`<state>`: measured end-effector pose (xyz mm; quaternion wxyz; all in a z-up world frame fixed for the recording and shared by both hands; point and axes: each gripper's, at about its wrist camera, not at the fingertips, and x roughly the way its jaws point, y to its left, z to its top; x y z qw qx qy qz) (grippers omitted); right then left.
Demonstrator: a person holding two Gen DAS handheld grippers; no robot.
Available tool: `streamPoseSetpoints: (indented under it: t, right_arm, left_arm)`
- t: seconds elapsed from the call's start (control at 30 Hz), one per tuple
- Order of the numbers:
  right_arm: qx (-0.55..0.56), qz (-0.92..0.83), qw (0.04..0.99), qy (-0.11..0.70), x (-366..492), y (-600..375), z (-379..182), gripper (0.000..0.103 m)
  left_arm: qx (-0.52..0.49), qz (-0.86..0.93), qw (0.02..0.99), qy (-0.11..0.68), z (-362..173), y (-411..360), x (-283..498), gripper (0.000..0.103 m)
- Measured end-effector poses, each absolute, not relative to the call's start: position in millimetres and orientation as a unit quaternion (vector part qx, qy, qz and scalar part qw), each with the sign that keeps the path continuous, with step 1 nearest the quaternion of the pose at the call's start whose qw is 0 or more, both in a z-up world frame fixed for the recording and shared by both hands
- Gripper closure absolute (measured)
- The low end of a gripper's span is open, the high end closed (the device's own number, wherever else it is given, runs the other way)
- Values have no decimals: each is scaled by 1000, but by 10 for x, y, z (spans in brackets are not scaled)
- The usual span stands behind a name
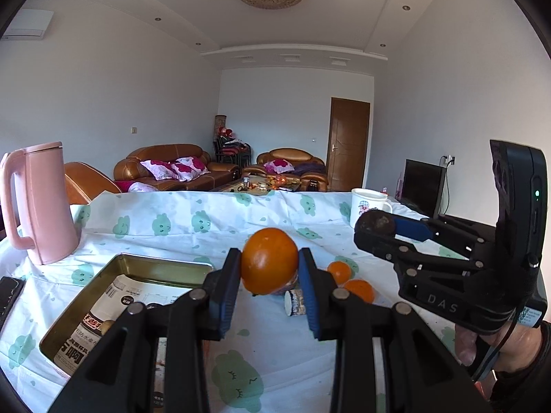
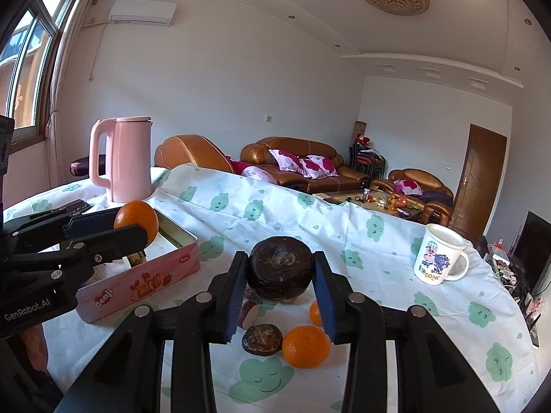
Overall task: Organize fruits
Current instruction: 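Lift both held fruits and carry them toward the pink tin, then lower both fruits into the tin and open both tools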
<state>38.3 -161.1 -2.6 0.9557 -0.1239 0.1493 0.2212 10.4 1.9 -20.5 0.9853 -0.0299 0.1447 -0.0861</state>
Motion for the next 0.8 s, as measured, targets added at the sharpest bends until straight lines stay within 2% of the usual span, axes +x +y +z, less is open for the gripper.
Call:
streamPoseSetpoints:
  t: [0.8]
  right_arm:
    - [-172, 320, 917, 168, 416, -475, -54, 63]
  left_arm:
    - [-81, 31, 982, 168, -294, 1231, 54, 68]
